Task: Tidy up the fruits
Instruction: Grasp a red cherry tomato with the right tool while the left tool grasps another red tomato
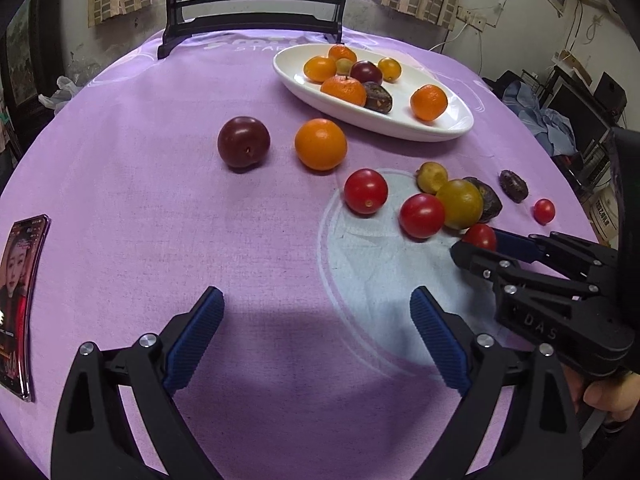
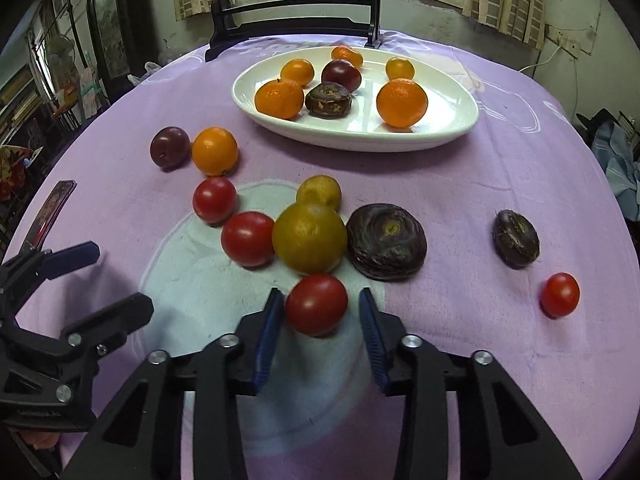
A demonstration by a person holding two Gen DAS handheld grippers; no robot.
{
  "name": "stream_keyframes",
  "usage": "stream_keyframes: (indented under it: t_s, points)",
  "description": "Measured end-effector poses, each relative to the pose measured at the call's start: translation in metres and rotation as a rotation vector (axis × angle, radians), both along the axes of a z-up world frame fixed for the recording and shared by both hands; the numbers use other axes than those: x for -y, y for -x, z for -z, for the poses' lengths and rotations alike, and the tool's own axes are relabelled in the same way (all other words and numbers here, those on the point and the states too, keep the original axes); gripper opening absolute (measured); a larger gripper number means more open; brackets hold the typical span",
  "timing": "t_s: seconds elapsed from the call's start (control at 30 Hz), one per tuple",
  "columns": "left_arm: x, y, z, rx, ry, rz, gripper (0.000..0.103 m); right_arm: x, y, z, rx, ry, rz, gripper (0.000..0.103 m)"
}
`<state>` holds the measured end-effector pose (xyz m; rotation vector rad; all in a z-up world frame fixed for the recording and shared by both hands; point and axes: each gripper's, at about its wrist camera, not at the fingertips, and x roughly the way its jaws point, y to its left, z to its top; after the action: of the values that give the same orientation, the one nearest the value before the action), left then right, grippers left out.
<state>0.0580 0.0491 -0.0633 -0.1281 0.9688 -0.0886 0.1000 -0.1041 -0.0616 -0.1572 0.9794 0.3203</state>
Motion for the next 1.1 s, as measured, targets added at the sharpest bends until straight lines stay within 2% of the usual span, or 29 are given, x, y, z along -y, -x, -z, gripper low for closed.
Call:
stream_keyframes:
  t_s: [0.1,0.43,0.57,0.63,0.77,0.87,1.03,1.1]
  points:
    - [0.001,-0.001,0.002,-0.009,-0.005,0.0,0.092,0.003,0.001,-0.001,-0.002,-0.021,0.0,0.028]
    - [0.017,0.006,-0.008,0.023,-0.056,0.017,0.092,0.028,0.02,-0.008,0.004,-0.095,0.001,0.028]
    - [0.021,-0.001,-0.009,0.026,-0.104,0.008,0.092,0.05,0.024,-0.008,0.007,-0.131,0.028,0.028]
    - [0.018,-0.009,-0.009,0.008,-0.101,-0.016,0.092,0.061,0.026,-0.006,0.005,-0.15,0.041,0.028]
    - [0.015,-0.027,-0.006,-0.018,-0.079,-0.037,0.087,0.073,0.026,-0.003,-0.001,-0.186,0.053,0.028]
    - [0.02,-0.038,0.001,-0.049,-0.073,-0.013,0.081,0.076,0.026,-0.004,0.003,-0.205,0.047,0.028]
    - [0.03,-0.049,0.004,-0.043,-0.122,0.009,0.074,0.075,0.025,-0.003,-0.002,-0.222,0.03,0.028]
    - [0.031,-0.055,0.004,-0.043,-0.142,0.01,0.068,0.076,0.025,-0.002,-0.008,-0.231,0.023,0.028]
